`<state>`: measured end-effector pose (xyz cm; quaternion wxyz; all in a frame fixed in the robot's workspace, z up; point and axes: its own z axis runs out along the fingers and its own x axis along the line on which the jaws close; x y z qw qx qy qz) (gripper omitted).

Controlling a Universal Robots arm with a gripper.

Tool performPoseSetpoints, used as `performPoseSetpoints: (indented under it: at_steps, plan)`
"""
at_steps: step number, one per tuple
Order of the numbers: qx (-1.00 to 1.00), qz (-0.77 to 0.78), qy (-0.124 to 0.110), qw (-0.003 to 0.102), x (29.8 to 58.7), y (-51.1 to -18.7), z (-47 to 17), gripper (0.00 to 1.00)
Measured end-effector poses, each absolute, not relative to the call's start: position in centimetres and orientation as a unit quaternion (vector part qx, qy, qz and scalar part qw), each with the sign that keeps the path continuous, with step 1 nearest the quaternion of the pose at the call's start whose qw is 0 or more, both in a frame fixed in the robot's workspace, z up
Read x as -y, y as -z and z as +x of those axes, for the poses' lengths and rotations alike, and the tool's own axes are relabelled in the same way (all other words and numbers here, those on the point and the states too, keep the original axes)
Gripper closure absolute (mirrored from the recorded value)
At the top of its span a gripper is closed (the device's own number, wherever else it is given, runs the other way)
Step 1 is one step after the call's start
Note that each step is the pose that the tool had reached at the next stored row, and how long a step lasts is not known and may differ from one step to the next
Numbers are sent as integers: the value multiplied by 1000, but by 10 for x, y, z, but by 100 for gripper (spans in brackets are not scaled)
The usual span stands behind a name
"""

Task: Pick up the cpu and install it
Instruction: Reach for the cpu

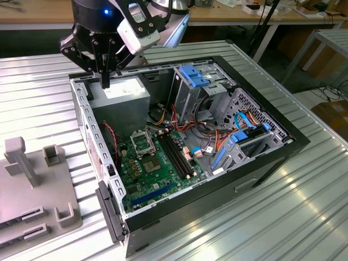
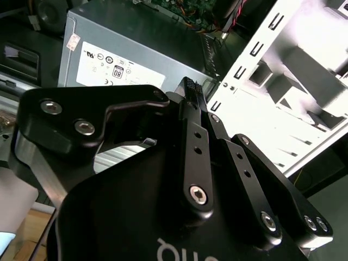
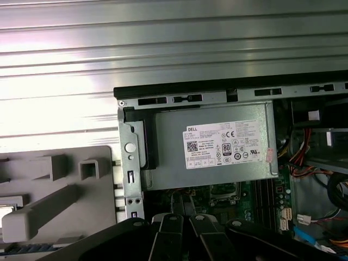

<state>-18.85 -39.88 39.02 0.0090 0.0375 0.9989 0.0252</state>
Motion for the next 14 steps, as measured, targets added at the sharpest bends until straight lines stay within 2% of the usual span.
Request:
performPoseSetpoints:
  at_steps: [14]
  plan:
    - [-999, 38, -25, 9, 399, -390, -193, 89]
